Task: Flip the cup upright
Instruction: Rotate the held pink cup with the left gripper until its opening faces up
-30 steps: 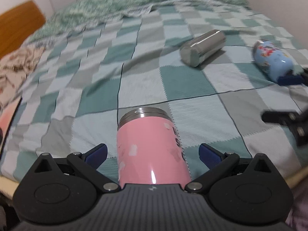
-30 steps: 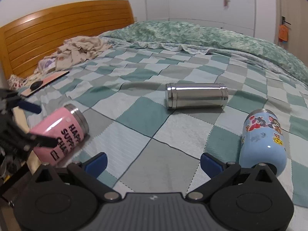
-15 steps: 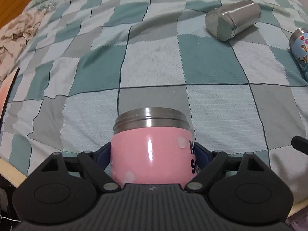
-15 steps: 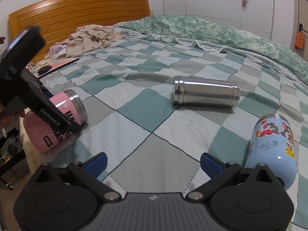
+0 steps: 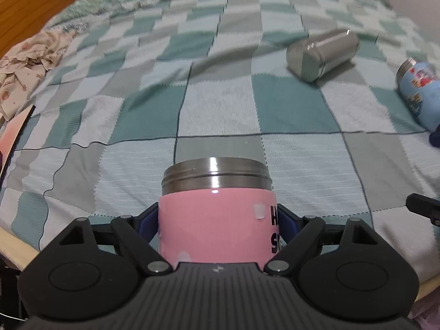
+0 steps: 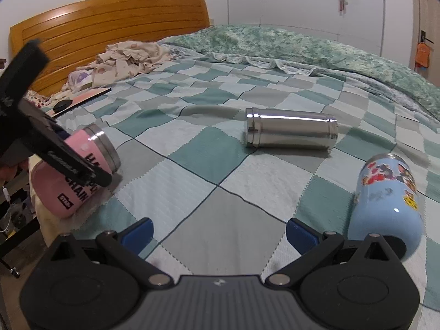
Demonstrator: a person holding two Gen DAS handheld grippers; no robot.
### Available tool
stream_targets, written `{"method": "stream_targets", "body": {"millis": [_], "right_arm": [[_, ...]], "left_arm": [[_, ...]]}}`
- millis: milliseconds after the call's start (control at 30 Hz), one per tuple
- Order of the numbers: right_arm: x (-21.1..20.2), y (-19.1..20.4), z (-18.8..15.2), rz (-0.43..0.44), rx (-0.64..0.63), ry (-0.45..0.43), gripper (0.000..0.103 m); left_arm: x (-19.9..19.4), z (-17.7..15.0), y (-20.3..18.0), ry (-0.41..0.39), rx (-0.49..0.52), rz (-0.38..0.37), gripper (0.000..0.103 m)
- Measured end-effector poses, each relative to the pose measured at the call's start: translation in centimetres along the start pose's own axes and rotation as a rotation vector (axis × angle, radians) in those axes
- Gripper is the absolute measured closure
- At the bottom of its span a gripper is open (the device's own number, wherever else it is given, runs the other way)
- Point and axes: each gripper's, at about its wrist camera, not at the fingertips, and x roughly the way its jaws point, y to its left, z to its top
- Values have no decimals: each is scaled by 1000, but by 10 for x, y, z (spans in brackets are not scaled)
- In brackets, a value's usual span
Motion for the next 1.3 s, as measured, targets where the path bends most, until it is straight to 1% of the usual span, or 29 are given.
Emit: {"method": "stream_targets", "body": {"millis": [100,167,300,400,467,567,633,800,900,967,1100,1167,1300], "right_arm": [[-5,0,-5,-9,29,-11,0],[-8,0,-9,-18,45,-16,0],[-16,2,-13,-34,75,-34,0],[-22,3,-16,-44,101,-62,0],[-27,5,-16,-49,120,-85,0],[-31,9,-18,-67,137,-122,0],[-32,12,-20,-80,144,-137,0],[-32,19,-24,-112,139,-154,0],[-33,22,-25,-124,134,-167,0],[-34,23,-26,-134,131,-177,0],[-33,23,-29,-148,126,-197,0],[-32,23,-30,-153,127,-202,0],[-33,25,-31,-162,119,-206,0]], "left_arm": [[-12,-7,11,-45,-34,-31,18],[-21,-10,16,-79,-38,-39,18],[-43,-17,29,-183,-57,-56,18],[-53,-18,35,-291,-72,-39,18],[-54,-18,37,-357,-99,-33,18],[-45,-16,40,-429,-152,-38,18],[-36,-17,37,-469,-168,-20,18],[-15,-20,39,-522,-207,-7,18],[-3,-23,33,-534,-182,34,18],[4,-26,30,-542,-173,47,18],[6,-33,28,-573,-176,56,18],[6,-37,25,-591,-159,64,18],[4,-41,24,-607,-159,69,17]]}}
